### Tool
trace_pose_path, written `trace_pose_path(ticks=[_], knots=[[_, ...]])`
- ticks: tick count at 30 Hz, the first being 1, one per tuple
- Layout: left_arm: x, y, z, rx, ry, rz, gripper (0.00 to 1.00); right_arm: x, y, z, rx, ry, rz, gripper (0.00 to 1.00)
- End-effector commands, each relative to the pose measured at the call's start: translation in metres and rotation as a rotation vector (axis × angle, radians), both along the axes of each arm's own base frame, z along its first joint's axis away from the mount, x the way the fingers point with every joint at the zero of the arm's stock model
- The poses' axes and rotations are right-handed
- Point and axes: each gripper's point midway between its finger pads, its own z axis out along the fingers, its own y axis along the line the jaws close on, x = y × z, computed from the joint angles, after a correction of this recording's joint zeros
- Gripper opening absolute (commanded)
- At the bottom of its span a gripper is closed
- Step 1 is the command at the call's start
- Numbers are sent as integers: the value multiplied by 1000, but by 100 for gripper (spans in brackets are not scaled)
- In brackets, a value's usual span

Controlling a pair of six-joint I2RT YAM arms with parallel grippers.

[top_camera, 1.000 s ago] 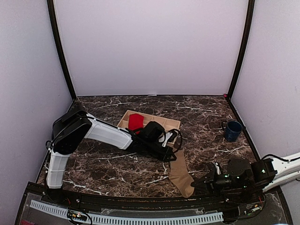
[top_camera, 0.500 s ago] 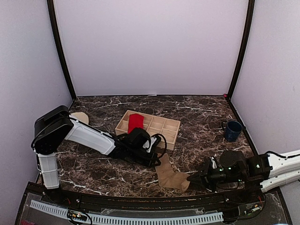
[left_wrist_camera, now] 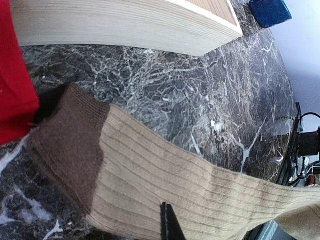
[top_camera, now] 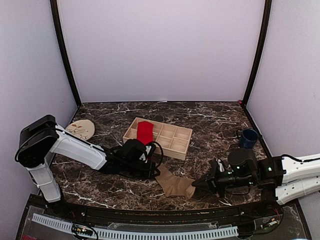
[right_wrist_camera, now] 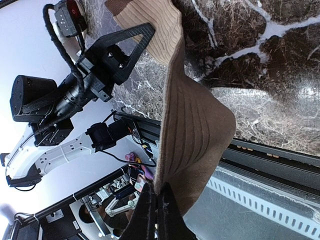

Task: Roll the socks
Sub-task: Fold the sock at the center of the board.

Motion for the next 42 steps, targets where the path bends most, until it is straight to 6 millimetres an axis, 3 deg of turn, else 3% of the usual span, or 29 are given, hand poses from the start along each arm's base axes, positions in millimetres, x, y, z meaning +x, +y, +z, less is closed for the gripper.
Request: trace_pose_path(ticks=[1,7,11,14,26,42], knots=[[0,-13,2,-45,10,4,4,4,15,21,49,-10,31,0],[-7,-18,-3,-57,20,-8,27,8,23,20,41,11,46,0],[-7,-13,-2,-53,13,7,50,14,25,17,50,31,38,0],[-6,-7,3,-53,-4,22,58,21,30,19,53,31,44,1],[-11,16,7,-12,-32,43,54,56,56,24,83,18,42,4],[-13,27,0,15,-36,50,42,110,85,18,92,-3,22,3]])
